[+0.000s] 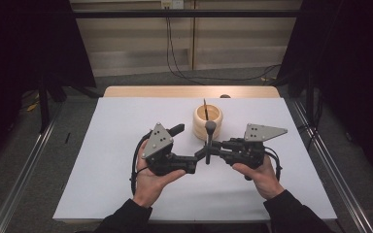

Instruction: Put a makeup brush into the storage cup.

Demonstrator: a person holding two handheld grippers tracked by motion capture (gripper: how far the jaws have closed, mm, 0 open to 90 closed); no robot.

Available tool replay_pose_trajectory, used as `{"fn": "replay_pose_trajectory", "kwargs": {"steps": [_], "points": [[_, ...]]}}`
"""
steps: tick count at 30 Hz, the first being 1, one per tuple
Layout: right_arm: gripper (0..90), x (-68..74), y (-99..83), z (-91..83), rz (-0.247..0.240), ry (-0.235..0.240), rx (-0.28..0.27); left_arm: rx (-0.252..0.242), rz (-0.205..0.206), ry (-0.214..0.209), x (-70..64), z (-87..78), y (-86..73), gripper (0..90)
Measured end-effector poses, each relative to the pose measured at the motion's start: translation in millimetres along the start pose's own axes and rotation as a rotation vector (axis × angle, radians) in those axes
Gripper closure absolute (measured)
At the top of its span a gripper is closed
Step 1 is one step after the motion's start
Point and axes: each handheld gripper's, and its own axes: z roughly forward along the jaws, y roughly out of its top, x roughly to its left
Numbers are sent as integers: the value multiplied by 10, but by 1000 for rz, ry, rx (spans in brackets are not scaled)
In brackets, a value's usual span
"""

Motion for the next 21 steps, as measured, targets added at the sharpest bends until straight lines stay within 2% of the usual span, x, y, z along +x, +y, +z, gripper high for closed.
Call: {"fn": "replay_pose_trajectory", "kwargs": {"steps": [4, 5, 6, 8, 9, 10, 11, 12, 13, 14, 16, 21], "points": [[793, -7, 2, -13, -2, -7, -5, -4, -15, 11, 37, -25, -26, 40], [793, -12, 3, -17, 1, -8, -8, 9, 2, 15, 47, -34, -27, 39], [792, -13, 4, -22, 1, -12, -6, 1, -15, 13, 43, -33, -36, 39], [793, -21, 7, -33, -2, -15, -12, 11, -9, 19, 63, -52, -46, 32], [793, -21, 8, -36, -2, -17, -12, 13, -20, 21, 70, -60, -52, 32], [793, -23, 10, -39, -3, -19, -13, 13, -18, 9, 92, -72, -63, 32], [793, -24, 11, -42, -4, -20, -13, 11, -27, 24, 88, -75, -67, 31], [793, -24, 12, -45, -5, -24, -12, 21, -24, 15, 106, -91, -74, 31], [793, -24, 12, -44, -4, -22, -15, 18, -31, 26, 109, -110, -82, 31], [793, -25, 14, -48, -6, -23, -18, 16, -20, 15, 127, -120, -89, 30], [793, -22, 22, -57, -6, -26, -23, 10, -21, 36, 143, -150, -109, 28], [792, -23, 28, -80, -8, -33, -29, 25, -6, 46, 167, -208, -155, 28]]}}
